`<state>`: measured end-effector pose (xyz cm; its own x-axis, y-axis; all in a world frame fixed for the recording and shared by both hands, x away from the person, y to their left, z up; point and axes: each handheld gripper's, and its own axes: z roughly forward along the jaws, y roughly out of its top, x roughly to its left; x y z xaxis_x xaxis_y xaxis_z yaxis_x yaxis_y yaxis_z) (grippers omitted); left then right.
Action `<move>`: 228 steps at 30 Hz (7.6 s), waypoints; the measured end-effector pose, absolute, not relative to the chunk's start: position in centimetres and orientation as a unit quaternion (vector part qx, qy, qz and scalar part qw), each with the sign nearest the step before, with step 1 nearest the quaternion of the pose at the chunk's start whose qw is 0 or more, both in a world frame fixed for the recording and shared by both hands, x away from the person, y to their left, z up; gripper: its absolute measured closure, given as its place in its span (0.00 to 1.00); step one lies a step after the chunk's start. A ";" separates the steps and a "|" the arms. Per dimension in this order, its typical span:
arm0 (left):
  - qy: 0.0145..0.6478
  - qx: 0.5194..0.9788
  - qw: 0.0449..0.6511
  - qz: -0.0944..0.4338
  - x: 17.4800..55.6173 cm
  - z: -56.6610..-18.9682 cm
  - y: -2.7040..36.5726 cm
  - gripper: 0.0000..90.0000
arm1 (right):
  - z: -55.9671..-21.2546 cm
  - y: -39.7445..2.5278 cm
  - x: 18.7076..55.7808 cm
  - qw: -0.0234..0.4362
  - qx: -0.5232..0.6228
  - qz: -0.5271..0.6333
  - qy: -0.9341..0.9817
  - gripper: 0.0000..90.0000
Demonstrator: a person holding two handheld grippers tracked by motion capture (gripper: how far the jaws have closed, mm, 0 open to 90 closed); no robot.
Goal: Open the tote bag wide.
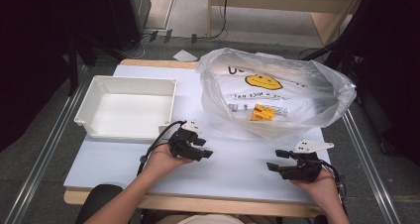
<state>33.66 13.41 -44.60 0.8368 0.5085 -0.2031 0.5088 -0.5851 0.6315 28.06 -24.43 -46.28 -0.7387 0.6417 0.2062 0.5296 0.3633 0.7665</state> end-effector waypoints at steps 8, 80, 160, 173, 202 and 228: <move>0.288 0.888 0.359 0.001 33.8 -44.5 13.8 0.52 | -46.3 -24.9 28.0 0.069 0.362 0.439 0.820 0.42; 0.205 0.881 0.424 0.055 36.2 -19.4 13.5 1.00 | -28.7 -41.4 37.6 0.159 0.429 0.448 0.768 1.00; 0.262 0.907 0.326 0.051 45.7 -28.0 0.5 0.98 | -28.8 -22.7 42.2 0.140 0.338 0.382 0.849 0.96; 0.278 0.902 0.323 0.072 45.9 -29.8 1.6 0.97 | -31.1 -23.4 42.4 0.147 0.379 0.392 0.825 0.96; 0.307 0.898 0.312 0.035 45.9 -34.2 2.3 0.93 | -35.9 -24.9 41.5 0.122 0.420 0.377 0.817 0.93; 0.341 0.884 0.320 0.023 47.3 -39.0 3.2 0.92 | -40.5 -25.6 41.5 0.102 0.456 0.363 0.806 0.91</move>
